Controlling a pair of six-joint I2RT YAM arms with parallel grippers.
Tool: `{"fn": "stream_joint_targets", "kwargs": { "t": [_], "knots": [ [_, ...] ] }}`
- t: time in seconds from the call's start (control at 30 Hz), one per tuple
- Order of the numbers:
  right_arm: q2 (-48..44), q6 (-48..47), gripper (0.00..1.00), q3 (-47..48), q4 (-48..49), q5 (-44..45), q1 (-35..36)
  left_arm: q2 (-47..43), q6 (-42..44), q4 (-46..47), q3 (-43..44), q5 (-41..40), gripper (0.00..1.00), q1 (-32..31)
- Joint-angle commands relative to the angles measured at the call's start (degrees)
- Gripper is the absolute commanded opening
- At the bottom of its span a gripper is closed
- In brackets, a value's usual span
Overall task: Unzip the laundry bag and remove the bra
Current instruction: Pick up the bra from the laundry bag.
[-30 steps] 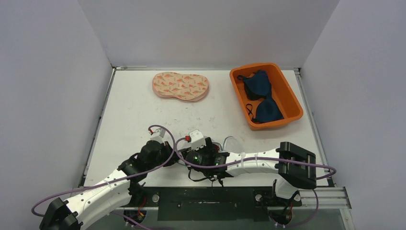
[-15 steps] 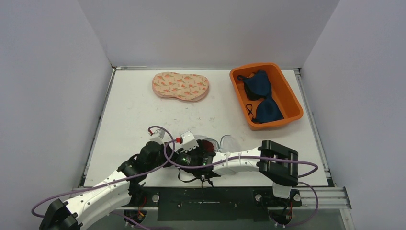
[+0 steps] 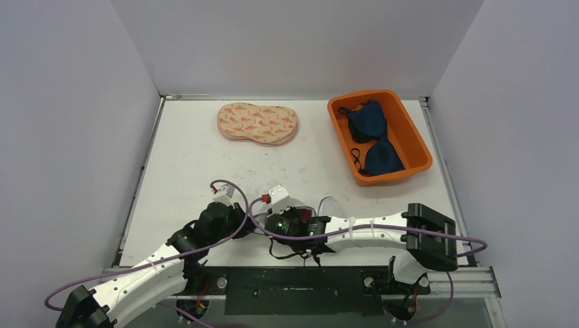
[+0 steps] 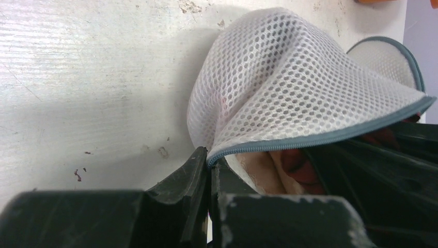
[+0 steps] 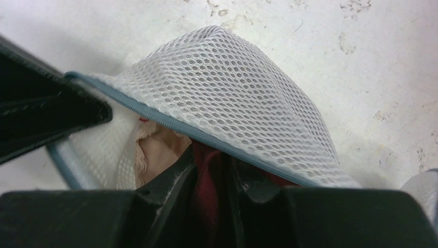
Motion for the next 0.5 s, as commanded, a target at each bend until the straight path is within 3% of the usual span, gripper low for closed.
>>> {"fn": "stream_joint_targets", "kwargs": {
  "t": [0.0,0.3,0.47],
  "knots": [
    [-10.2,-7.6,0.05,-4.1,5.6,-8.6,-0.2,0.0,-0.3,-1.0,2.9,-2.7,0.00,-0.2],
    [-23.4,-15.6,0.05,-10.3,11.4,-26.9,-4.6,3.2,0.1,-0.5,6.8,-3.9,0.00,-0.2],
    [-24.7,-16.9,0.07,-11.1,11.4,-30.3,-5.9,4.5,0.4,-0.2,8.8,-3.9,0.00,-0.1]
  ]
}}
